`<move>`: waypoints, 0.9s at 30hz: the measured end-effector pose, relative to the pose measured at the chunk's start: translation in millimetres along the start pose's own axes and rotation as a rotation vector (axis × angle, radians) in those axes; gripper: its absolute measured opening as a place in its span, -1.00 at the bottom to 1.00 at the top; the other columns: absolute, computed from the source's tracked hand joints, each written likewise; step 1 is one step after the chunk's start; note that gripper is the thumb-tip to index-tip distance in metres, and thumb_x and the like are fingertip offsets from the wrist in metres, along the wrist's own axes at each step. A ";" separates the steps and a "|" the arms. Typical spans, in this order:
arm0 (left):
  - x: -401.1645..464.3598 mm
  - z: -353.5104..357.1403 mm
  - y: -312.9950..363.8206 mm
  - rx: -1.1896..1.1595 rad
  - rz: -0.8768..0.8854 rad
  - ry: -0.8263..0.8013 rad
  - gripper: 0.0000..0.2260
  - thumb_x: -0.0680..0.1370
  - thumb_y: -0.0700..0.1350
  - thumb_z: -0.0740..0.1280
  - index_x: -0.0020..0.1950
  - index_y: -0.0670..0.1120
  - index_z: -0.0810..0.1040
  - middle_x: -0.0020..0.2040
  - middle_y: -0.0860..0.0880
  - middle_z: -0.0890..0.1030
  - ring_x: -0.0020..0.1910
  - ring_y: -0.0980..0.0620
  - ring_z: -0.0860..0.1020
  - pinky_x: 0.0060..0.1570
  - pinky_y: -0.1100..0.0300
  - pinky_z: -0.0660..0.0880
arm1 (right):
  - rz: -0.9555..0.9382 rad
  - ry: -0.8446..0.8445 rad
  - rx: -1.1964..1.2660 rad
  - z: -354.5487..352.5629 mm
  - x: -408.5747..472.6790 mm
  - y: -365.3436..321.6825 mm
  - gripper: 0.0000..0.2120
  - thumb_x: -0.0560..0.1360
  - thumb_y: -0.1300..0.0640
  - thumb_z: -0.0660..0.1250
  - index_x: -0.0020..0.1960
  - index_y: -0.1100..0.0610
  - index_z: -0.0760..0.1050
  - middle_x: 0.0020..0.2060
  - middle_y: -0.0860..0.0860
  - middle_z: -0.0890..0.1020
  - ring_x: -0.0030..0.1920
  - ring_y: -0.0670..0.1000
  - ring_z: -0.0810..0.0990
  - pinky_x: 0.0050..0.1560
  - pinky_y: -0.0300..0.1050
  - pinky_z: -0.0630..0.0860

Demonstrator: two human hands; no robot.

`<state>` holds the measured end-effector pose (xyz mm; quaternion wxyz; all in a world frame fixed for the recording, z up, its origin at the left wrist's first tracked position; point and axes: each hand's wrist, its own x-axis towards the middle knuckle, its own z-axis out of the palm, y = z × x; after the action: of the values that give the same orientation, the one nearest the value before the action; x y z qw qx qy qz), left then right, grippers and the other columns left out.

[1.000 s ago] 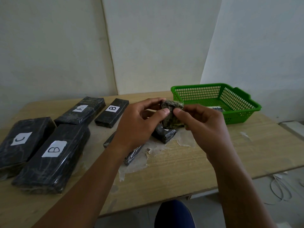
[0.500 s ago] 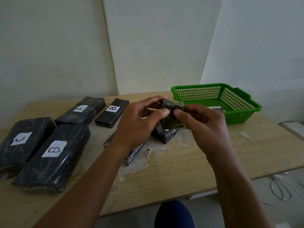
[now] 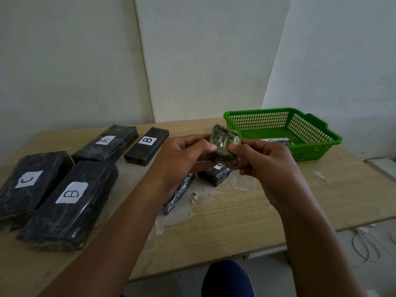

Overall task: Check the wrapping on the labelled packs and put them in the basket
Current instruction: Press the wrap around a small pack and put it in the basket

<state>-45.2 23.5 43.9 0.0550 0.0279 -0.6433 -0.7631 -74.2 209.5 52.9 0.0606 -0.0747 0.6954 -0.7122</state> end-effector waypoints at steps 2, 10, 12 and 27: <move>0.9 0.8 -0.3 -0.038 -0.041 -0.006 -0.86 0.59 -0.26 0.40 0.07 -0.22 0.74 0.03 -0.17 0.77 0.01 -0.06 0.75 -0.03 0.13 0.70 | 0.009 0.013 -0.017 1.4 0.0 -1.7 -0.96 0.49 0.15 0.56 -0.08 0.10 0.73 -0.25 0.07 0.78 -0.29 0.00 0.69 -0.28 -0.21 0.58; 1.9 2.2 0.8 -0.070 -0.051 0.040 -0.74 0.51 -0.13 0.51 0.19 -0.13 0.71 0.00 -0.14 0.77 -0.06 -0.02 0.76 -0.16 0.20 0.67 | 0.012 -0.005 0.016 2.8 0.8 0.5 -0.80 0.53 0.13 0.51 0.14 0.09 0.69 -0.19 0.02 0.79 -0.30 -0.02 0.69 -0.27 -0.21 0.61; 3.1 1.2 0.2 -0.050 -0.043 0.051 -0.64 0.43 0.03 0.53 0.18 -0.09 0.73 0.01 -0.13 0.77 -0.03 -0.02 0.76 -0.15 0.23 0.66 | -0.066 -0.053 -0.004 0.7 -0.9 3.2 -0.61 0.47 -0.02 0.50 0.28 -0.01 0.66 -0.05 -0.02 0.78 -0.19 -0.04 0.71 -0.15 -0.18 0.66; -0.1 3.1 -12.5 0.680 0.227 0.053 -0.47 0.45 0.01 0.61 0.38 0.26 0.57 0.11 0.11 0.57 0.00 0.20 0.56 -0.03 0.24 0.49 | 0.223 -0.068 0.158 1.6 9.7 19.1 -0.45 0.74 -0.24 0.03 0.22 0.15 0.62 -0.11 0.27 0.77 -0.23 0.19 0.75 -0.33 -0.09 0.56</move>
<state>-46.0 28.6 32.1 0.1437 -0.0073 -0.8577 -0.4935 -83.7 205.6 34.0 0.1686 -0.0163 0.6385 -0.7508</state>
